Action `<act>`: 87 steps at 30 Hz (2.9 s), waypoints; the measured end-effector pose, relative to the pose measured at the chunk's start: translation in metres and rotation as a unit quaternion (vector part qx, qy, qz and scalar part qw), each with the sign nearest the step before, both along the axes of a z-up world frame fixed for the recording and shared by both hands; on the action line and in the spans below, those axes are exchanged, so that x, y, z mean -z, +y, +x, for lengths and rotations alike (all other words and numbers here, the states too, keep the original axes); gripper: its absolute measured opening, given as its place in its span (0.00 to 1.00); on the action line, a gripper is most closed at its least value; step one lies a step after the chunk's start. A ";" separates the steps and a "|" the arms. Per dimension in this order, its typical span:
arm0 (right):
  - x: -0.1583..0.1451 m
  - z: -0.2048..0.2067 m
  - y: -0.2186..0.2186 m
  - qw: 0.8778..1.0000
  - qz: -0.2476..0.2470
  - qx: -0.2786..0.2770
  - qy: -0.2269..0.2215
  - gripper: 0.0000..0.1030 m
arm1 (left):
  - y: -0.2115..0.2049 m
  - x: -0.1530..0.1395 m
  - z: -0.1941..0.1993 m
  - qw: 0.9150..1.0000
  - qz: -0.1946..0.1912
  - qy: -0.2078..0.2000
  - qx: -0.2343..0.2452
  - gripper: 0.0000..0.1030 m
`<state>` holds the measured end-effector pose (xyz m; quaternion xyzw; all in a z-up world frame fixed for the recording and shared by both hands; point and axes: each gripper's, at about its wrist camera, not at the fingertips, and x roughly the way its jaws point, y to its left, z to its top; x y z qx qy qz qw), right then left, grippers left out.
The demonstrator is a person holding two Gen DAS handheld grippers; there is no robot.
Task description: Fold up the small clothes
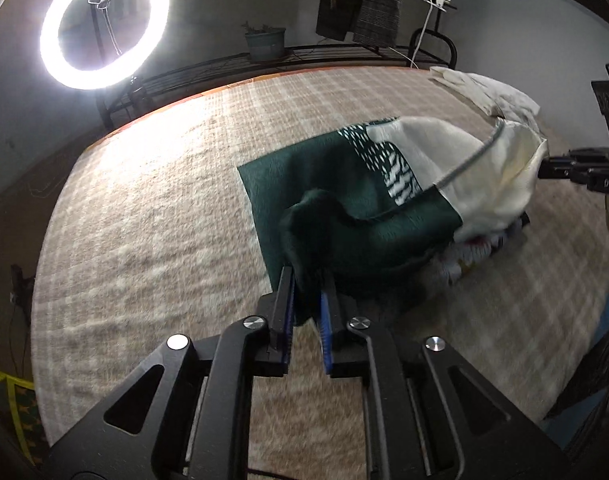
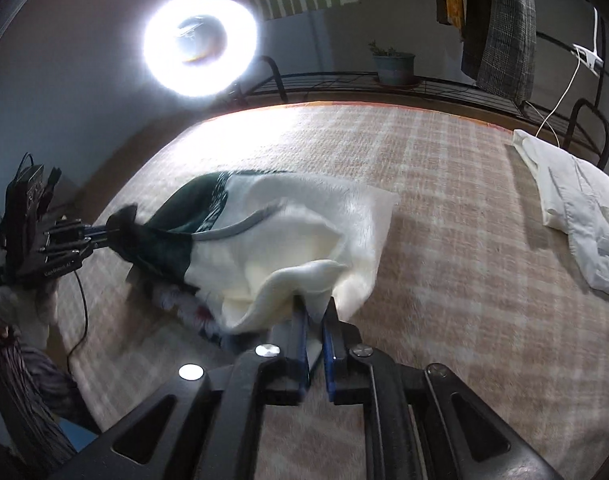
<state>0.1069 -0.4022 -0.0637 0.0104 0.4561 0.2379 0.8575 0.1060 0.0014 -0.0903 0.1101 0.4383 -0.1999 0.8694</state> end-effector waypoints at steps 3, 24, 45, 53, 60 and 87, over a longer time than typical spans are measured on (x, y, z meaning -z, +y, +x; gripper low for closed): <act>-0.006 -0.016 -0.008 1.000 0.005 -0.013 -0.002 0.18 | 0.009 -0.002 -0.014 1.000 -0.002 0.009 0.007 0.11; 0.004 0.023 -0.018 0.993 0.096 0.054 0.041 0.51 | 0.049 -0.006 0.054 0.978 -0.141 0.077 -0.131 0.32; 0.075 0.134 -0.033 0.956 0.234 0.102 0.142 0.23 | 0.048 0.049 0.133 0.937 -0.242 0.164 -0.190 0.04; 0.051 0.138 -0.032 0.955 0.254 0.113 0.106 0.00 | 0.037 0.022 0.138 0.944 -0.245 0.121 -0.184 0.00; 0.050 0.144 -0.040 0.954 0.249 0.140 0.090 0.00 | 0.038 0.019 0.152 0.947 -0.239 0.093 -0.196 0.00; 0.022 0.140 0.107 0.996 0.083 -0.012 0.029 0.22 | -0.053 0.022 0.161 0.977 -0.154 0.065 -0.131 0.04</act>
